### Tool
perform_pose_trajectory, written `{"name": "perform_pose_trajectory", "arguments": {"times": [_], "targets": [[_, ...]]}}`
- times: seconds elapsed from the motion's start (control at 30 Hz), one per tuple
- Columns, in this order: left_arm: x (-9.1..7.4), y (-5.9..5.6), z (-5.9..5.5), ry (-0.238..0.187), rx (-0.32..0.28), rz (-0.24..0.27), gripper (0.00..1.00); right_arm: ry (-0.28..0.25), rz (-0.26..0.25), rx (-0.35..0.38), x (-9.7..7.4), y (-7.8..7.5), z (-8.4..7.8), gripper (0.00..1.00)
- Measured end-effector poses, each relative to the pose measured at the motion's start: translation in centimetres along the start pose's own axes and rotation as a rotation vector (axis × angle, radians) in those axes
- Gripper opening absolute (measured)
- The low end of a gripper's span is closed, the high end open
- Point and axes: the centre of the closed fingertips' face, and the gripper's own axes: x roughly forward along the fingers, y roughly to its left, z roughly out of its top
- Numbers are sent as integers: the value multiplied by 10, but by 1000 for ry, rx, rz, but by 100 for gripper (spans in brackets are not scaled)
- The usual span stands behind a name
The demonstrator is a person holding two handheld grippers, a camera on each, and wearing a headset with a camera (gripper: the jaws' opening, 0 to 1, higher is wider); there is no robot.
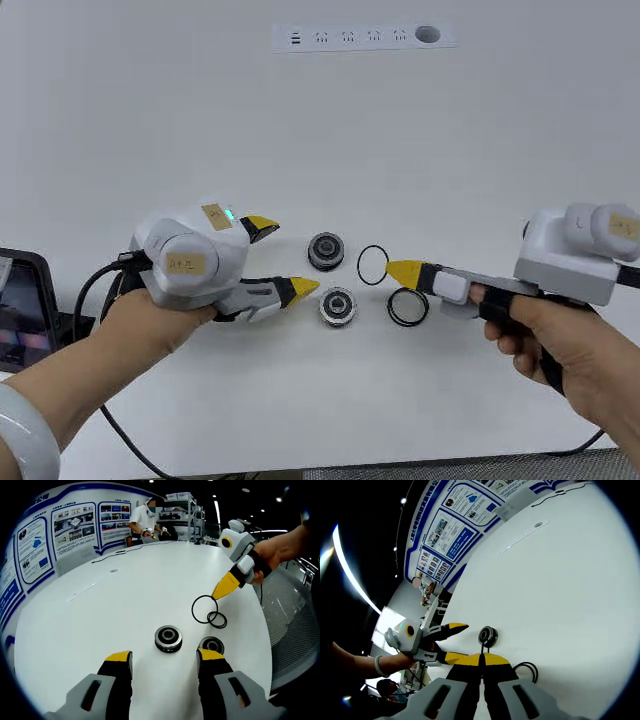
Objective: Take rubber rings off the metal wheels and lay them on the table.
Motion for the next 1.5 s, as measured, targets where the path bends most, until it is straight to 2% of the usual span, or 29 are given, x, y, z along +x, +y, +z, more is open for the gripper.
{"name": "perform_pose_trajectory", "arguments": {"times": [0.27,0.5,0.63,0.73,0.8,0.9,1.07,1.2,1.27,1.37,1.43,1.5], "targets": [[-3,-1,-1,-3,0,6,54,17,-35,42,-15,-15,-17,2],[-3,0,-4,5,-2,5,53,41,-93,50,-18,-34,-26,2],[-3,0,-3,2,0,7,53,73,-128,6,-19,-40,-30,2],[-3,2,-4,7,0,8,53,93,-159,-48,-20,-45,-31,8],[-3,1,-4,8,-5,6,53,106,-156,-80,-20,-44,-31,9],[-2,0,-5,11,-2,1,52,107,-159,-78,-22,-48,-31,9],[-2,0,-4,11,1,1,51,136,-194,-162,-27,-54,-28,11],[-1,0,-4,12,1,-1,51,157,-199,-211,-28,-55,-30,13],[-1,0,-3,9,0,-1,51,200,-216,-298,-30,-56,-32,15],[-1,-1,-1,7,4,-2,50,239,-232,-428,-29,-54,-31,22],[0,-1,-1,6,4,-3,49,270,-244,-534,-29,-51,-30,22],[1,-1,0,2,4,-6,48,269,-254,-611,-27,-49,-24,24]]}}
